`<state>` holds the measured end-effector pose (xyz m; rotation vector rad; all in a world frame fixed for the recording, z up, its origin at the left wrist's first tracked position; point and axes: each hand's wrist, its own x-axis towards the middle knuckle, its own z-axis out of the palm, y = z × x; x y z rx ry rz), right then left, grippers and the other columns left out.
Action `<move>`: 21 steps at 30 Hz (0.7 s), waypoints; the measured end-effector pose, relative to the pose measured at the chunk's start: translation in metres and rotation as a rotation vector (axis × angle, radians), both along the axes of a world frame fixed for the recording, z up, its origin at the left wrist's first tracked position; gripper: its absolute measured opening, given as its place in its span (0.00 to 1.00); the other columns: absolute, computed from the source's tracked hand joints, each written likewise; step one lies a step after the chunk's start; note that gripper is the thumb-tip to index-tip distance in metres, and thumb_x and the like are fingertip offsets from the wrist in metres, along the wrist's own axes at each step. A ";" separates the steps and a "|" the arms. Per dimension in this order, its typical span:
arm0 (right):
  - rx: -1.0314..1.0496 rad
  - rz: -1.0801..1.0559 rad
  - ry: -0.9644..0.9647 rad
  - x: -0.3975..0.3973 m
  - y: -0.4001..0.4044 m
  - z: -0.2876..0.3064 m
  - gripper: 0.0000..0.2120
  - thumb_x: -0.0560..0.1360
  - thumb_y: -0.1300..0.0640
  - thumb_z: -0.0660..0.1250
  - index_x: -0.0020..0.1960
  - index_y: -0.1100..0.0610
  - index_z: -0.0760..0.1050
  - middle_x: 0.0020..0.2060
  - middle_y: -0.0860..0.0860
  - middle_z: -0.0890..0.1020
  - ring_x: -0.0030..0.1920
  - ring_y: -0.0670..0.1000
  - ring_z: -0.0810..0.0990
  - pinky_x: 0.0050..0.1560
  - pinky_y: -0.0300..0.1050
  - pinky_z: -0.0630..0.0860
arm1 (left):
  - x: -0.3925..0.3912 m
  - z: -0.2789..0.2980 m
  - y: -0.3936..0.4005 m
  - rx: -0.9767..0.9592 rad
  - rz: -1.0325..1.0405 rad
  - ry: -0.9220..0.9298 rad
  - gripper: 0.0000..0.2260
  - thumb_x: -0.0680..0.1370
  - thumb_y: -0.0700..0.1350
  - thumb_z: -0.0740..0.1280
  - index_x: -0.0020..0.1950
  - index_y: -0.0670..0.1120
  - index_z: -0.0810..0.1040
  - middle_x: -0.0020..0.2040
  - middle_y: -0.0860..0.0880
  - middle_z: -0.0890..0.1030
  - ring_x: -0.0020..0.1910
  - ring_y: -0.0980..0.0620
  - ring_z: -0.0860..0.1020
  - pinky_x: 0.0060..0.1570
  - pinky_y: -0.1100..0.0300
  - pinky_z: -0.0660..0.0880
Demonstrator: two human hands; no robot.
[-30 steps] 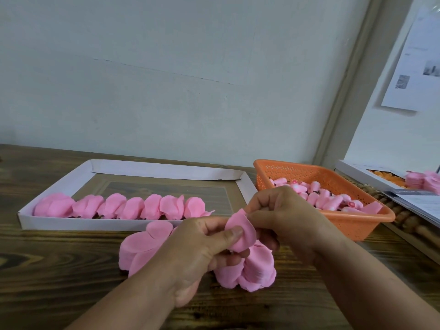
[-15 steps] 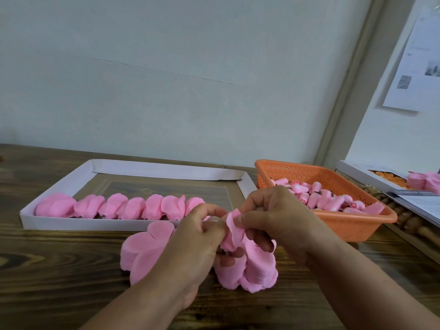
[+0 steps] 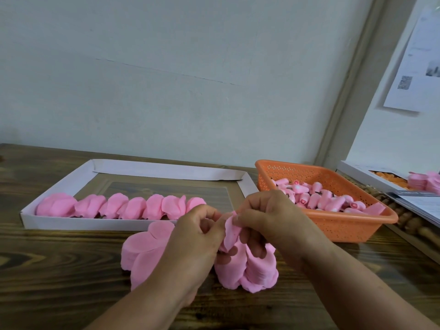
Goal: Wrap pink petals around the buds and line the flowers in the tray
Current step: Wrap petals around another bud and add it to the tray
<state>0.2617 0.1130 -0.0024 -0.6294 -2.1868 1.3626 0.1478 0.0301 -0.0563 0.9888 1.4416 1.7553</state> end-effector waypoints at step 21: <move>0.144 0.080 -0.131 -0.003 -0.005 0.000 0.08 0.63 0.58 0.77 0.37 0.54 0.77 0.29 0.54 0.83 0.26 0.47 0.76 0.25 0.38 0.70 | -0.001 0.000 0.003 -0.016 0.133 0.016 0.10 0.74 0.46 0.71 0.42 0.40 0.77 0.34 0.40 0.81 0.31 0.48 0.79 0.39 0.44 0.80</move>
